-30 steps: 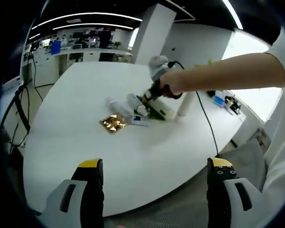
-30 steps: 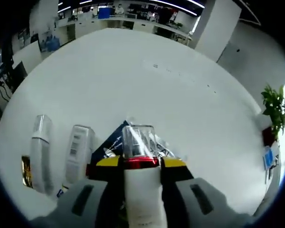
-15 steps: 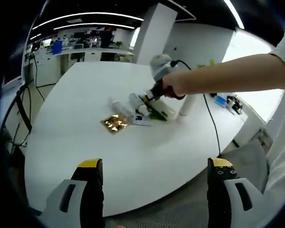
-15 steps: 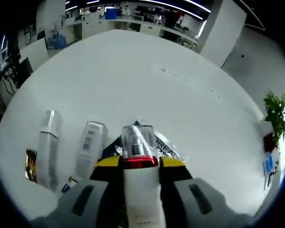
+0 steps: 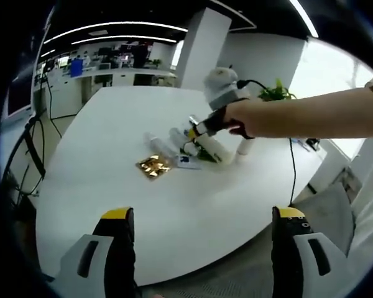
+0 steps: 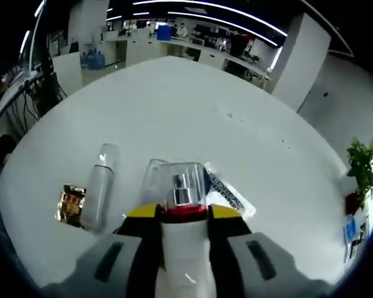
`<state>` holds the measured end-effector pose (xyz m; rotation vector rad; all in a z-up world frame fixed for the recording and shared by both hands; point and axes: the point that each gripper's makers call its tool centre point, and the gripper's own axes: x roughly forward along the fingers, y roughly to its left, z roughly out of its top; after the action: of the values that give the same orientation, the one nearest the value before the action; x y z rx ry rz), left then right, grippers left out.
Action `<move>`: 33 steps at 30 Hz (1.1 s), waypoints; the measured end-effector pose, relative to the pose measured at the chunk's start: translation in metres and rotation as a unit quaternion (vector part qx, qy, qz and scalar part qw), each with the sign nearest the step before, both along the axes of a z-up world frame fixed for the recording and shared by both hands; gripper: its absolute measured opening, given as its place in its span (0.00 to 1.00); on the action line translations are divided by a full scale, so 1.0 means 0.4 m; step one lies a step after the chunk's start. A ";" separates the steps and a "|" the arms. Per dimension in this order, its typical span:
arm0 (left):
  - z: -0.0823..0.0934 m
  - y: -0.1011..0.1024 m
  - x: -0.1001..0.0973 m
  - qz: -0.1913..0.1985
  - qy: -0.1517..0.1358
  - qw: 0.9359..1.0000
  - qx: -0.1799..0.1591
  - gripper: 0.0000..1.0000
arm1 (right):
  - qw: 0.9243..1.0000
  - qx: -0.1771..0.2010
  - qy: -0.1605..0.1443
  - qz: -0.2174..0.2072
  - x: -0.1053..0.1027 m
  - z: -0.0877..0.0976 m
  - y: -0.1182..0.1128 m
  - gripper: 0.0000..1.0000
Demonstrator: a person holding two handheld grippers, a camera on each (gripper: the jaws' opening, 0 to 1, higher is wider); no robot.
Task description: Arrange the skincare products in the storage area until every visible bottle or jar stands upright without overlapping.
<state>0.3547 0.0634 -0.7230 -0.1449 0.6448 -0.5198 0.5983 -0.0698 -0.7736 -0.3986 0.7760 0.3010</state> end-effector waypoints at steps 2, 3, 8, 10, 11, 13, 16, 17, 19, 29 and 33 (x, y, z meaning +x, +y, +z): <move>0.001 0.000 0.000 0.000 -0.002 1.000 0.003 0.90 | 1.000 0.008 -0.006 0.003 -0.009 0.014 0.001 0.28; 0.001 0.000 0.000 -0.001 -0.003 1.000 0.004 0.90 | 1.000 0.015 -0.009 0.005 -0.015 0.022 0.003 0.28; 0.001 0.001 0.001 -0.001 -0.007 1.000 0.012 0.90 | 0.999 0.033 -0.029 0.014 -0.056 0.056 0.008 0.28; 0.000 0.003 0.002 -0.001 -0.007 1.000 0.017 0.89 | 0.998 0.041 -0.035 0.021 -0.078 0.069 0.012 0.28; -0.001 0.003 0.001 0.000 -0.007 1.000 0.018 0.89 | 0.998 0.044 -0.038 0.021 -0.084 0.074 0.013 0.28; -0.001 0.004 0.001 0.000 -0.006 1.000 0.021 0.89 | 0.997 0.054 -0.045 0.029 -0.103 0.086 0.018 0.28; -0.001 0.005 0.001 0.000 -0.008 1.000 0.029 0.89 | 0.995 0.074 -0.057 0.039 -0.144 0.105 0.022 0.28; 0.000 0.004 0.001 -0.002 -0.009 0.999 0.033 0.89 | 0.994 0.080 -0.059 0.040 -0.154 0.109 0.023 0.28; -0.003 -0.002 -0.002 -0.010 -0.008 0.999 0.043 0.89 | 0.993 0.090 -0.061 0.046 -0.178 0.114 0.025 0.28; -0.015 -0.047 -0.024 -0.080 -0.017 0.991 0.108 0.90 | 0.989 0.116 -0.066 0.057 -0.261 0.125 0.002 0.28; -0.013 -0.051 -0.021 -0.086 -0.019 0.990 0.113 0.90 | 0.988 0.126 -0.068 0.049 -0.281 0.127 -0.013 0.28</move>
<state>0.3463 0.0428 -0.7282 0.1364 0.6772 -0.6102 0.4858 -0.0749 -0.7229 -0.2155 0.5768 0.4540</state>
